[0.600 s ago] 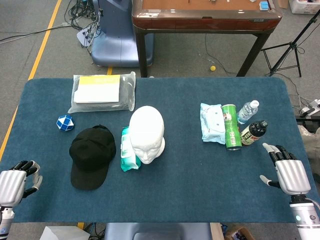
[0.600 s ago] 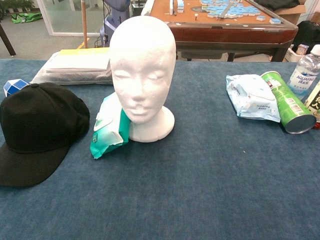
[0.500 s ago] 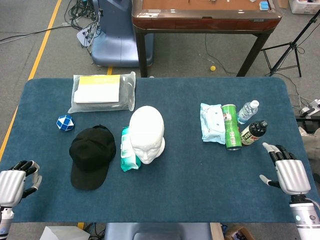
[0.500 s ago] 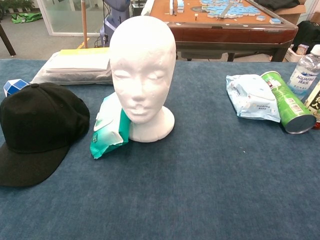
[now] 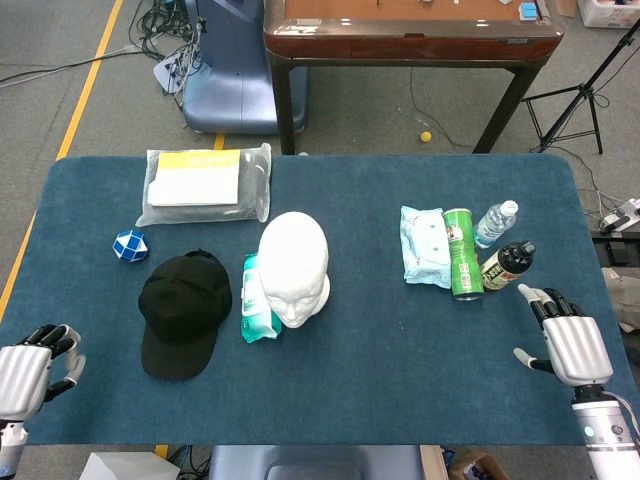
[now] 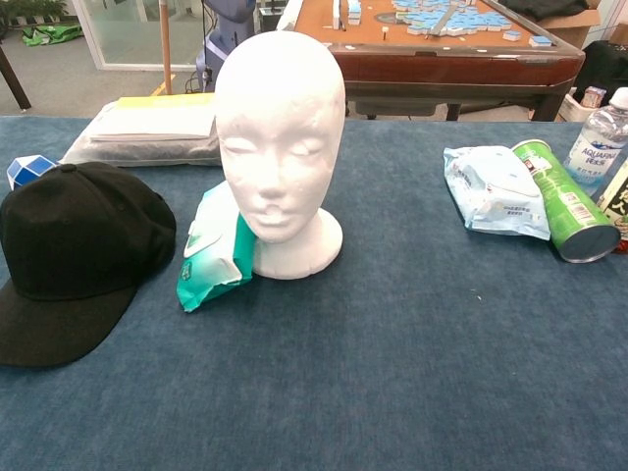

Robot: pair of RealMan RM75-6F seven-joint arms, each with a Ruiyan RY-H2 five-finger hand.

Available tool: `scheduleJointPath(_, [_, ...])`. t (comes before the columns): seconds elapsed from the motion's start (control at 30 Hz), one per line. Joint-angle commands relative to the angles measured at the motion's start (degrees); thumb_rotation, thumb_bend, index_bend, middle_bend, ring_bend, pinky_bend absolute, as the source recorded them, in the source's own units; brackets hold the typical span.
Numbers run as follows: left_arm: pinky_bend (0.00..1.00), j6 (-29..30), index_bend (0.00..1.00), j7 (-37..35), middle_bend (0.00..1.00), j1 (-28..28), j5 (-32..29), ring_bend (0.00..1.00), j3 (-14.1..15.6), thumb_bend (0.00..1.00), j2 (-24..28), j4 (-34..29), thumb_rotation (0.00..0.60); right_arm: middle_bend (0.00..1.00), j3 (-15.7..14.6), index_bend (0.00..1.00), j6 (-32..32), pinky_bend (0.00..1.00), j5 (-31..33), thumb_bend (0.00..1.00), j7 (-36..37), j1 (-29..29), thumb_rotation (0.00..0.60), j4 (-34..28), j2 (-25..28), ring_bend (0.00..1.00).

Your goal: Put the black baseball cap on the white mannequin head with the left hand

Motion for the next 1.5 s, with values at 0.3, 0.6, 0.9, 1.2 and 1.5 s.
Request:
scheduleJointPath(0.3, [0.55, 0.20, 0.21, 0.04, 0.45, -0.19, 2.51, 0.36, 1.38, 0.16, -2.03, 1.04, 0.600, 0.22, -0.16, 0.12, 0.80, 0.32, -0.17, 0.00, 1.39, -0.44, 0.600, 0.23, 0.23, 0.15])
scheduleJointPath(0.6, [0.55, 0.67, 0.30, -2.66, 0.40, -0.24, 7.10, 0.33, 4.18, 0.02, -5.54, 3.34, 0.600, 0.22, -0.19, 0.12, 0.25, 0.32, 0.20, 0.00, 0.82, -0.19, 0.600, 0.27, 0.18, 0.15])
scheduleJointPath(0.9, [0.54, -0.86, 0.49, -2.46, 0.50, -1.05, 8.36, 0.33, 5.01, 0.02, -10.81, 7.67, 0.600, 0.22, -0.11, 0.12, 0.49, 0.32, 0.06, 0.00, 2.68, -0.29, 0.600, 0.40, 0.75, 0.15])
scheduleJointPath(1.2, [0.52, -4.31, 0.51, -1.32, 0.54, -2.25, 7.08, 0.33, 5.17, 0.02, -14.08, 9.88, 0.600, 0.22, -0.28, 0.12, 0.59, 0.32, -0.35, 0.00, 3.11, -0.30, 0.600, 0.48, 0.84, 0.15])
scheduleJointPath(1.5, [0.51, -6.20, 0.51, 1.88, 0.55, -3.08, 5.82, 0.33, 4.69, 0.02, -16.85, 12.53, 0.600, 0.22, -0.34, 0.12, 0.50, 0.32, -0.47, 0.00, 3.49, -0.24, 0.600, 0.53, 0.99, 0.15])
